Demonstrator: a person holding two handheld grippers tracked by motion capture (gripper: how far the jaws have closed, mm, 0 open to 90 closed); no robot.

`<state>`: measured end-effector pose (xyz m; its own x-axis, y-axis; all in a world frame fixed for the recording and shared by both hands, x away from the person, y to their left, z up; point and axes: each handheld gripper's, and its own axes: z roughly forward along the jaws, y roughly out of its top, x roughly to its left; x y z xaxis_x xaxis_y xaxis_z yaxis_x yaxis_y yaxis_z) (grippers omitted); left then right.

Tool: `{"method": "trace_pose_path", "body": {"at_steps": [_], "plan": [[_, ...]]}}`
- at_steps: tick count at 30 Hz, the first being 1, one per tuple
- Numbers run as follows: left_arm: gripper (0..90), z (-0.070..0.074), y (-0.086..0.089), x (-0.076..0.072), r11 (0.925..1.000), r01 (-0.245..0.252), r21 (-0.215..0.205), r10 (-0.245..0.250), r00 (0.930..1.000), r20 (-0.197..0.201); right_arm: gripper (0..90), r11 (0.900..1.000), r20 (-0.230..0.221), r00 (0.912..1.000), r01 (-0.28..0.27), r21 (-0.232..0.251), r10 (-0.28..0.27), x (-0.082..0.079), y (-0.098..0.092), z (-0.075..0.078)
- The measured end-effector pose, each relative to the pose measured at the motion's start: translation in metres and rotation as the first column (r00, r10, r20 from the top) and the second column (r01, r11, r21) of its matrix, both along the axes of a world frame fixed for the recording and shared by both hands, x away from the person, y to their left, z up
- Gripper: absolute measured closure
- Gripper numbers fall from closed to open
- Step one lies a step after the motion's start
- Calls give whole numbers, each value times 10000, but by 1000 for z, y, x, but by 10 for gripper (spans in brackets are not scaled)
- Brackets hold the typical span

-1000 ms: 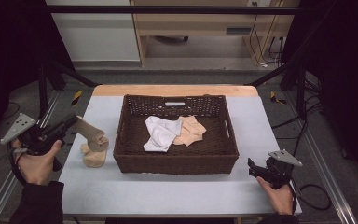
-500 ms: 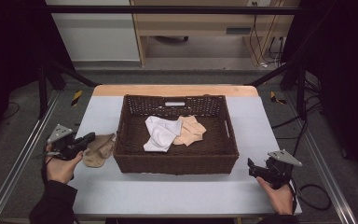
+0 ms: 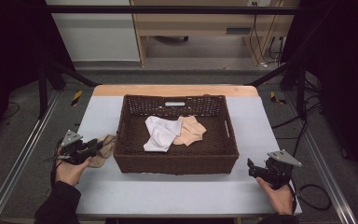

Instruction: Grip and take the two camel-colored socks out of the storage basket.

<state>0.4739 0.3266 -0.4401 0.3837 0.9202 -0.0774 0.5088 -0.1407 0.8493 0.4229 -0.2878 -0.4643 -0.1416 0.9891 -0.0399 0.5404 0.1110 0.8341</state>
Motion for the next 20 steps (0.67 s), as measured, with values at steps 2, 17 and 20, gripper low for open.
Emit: {"method": "trace_pose_path", "body": {"at_steps": [2, 17, 20], "plan": [[495, 2, 1, -4, 9999, -57, -128, 59, 9998, 176, 53, 10000, 9, 10000, -1, 8, 1, 0, 0, 0], [186, 1, 24, -41, 9988, -471, -125, 474, 9987, 180, 51, 9999, -32, 9999, 152, -19, -152, -1, -4, -1], [184, -5, 26, -45, 9988, -474, 95, 474, 9989, -23, 51, 9999, -96, 9998, 149, -5, -149, -1, -4, -1]]}}
